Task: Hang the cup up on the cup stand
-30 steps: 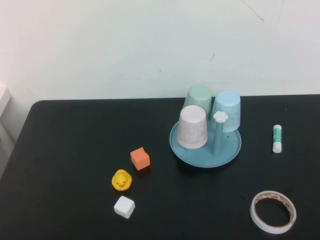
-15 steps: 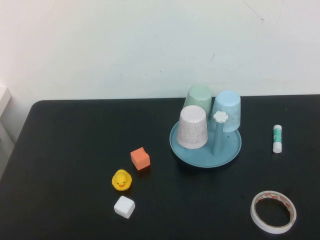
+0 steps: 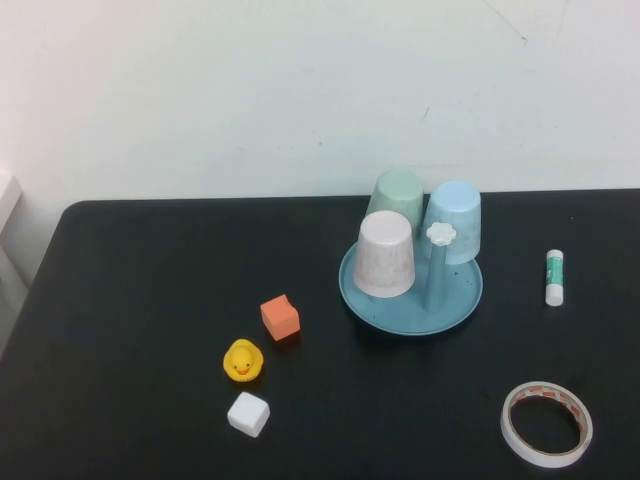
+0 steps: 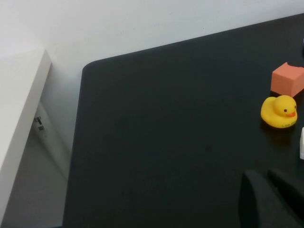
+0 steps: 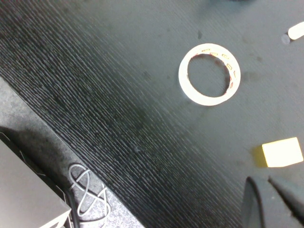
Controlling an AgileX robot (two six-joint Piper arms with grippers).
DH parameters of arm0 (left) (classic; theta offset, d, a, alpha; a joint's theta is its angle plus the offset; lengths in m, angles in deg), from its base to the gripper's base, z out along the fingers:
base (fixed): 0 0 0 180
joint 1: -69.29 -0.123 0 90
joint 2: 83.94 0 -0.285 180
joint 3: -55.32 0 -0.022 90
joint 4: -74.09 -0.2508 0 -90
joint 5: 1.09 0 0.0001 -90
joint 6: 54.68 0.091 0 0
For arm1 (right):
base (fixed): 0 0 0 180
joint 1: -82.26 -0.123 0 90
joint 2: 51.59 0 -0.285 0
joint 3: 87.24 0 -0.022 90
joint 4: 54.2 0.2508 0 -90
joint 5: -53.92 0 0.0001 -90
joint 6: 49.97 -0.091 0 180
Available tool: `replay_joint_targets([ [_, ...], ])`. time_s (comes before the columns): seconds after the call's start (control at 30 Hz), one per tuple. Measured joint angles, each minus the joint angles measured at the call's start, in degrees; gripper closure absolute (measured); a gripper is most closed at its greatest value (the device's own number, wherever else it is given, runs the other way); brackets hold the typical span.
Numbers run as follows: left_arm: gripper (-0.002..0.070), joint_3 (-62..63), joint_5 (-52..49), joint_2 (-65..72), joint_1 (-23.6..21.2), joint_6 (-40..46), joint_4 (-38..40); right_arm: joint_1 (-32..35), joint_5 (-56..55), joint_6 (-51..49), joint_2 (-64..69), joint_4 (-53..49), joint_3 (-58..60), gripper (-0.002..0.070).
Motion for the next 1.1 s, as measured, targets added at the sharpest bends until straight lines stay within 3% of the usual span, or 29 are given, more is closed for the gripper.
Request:
replay_joint_targets([
  [0.8, 0.0675, 0.0, 0.0, 0.0, 0.11, 0.79, 0.14, 0.75, -0.47, 0.0, -1.13, -0.33, 0.0, 0.0676],
  [0.97, 0.0675, 0.0, 0.0, 0.0, 0.11, 0.79, 0.28, 10.81, -13.86, 1.86, -5.95, -0.63, 0.7, 0.0676],
  [1.1, 0.0675, 0.0, 0.0, 0.0, 0.11, 0.48, 0.38, 23.43, -30.55, 11.49, -11.09, 5.64, 5.72, 0.0676],
])
